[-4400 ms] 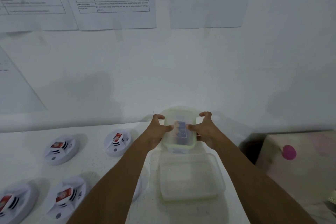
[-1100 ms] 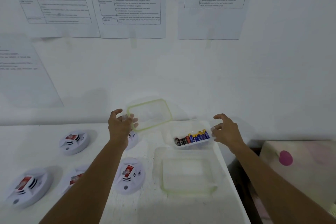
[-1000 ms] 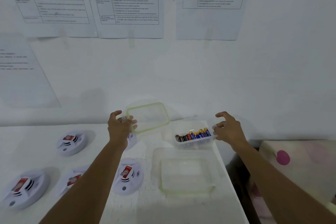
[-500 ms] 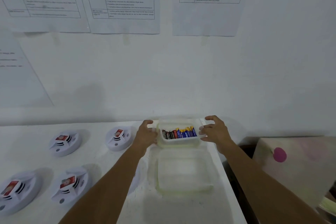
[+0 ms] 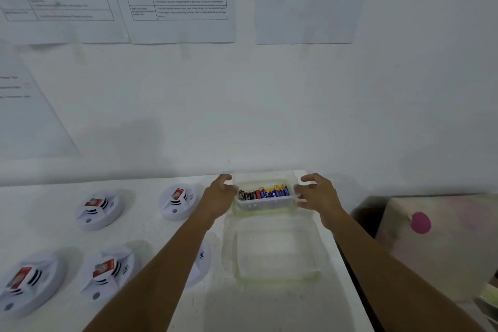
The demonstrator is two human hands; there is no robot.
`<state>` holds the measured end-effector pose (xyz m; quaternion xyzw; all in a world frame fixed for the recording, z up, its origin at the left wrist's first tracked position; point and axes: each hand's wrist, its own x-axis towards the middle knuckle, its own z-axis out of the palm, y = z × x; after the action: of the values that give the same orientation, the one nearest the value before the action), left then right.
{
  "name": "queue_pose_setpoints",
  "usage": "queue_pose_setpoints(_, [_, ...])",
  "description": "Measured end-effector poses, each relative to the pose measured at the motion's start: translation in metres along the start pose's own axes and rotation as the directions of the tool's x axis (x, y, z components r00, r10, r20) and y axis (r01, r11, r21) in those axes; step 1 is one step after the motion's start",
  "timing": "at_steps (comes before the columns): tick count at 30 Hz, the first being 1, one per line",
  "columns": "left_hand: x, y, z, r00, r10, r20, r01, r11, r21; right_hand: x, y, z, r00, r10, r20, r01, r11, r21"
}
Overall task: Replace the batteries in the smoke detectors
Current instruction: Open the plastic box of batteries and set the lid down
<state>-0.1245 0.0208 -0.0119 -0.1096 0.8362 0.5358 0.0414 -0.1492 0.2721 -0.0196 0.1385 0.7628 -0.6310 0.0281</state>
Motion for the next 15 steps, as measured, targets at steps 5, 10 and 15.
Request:
queue_pose_setpoints(5, [0.0, -0.001, 0.006, 0.999, 0.04, -0.027, -0.039, 0.999, 0.021, 0.003, 0.004, -0.002, 0.999, -0.047, -0.003, 0.046, 0.987, -0.152])
queue_pose_setpoints(10, [0.0, 0.003, 0.014, 0.996, 0.067, -0.054, -0.067, 0.998, -0.002, 0.005, 0.008, -0.003, 0.998, -0.066, -0.003, 0.065, 0.983, -0.17])
queue_pose_setpoints(15, [-0.006, 0.003, 0.012, 0.994, 0.077, -0.074, -0.077, 0.997, -0.005, -0.002, 0.004, -0.004, 0.998, -0.058, -0.005, 0.056, 0.983, -0.177])
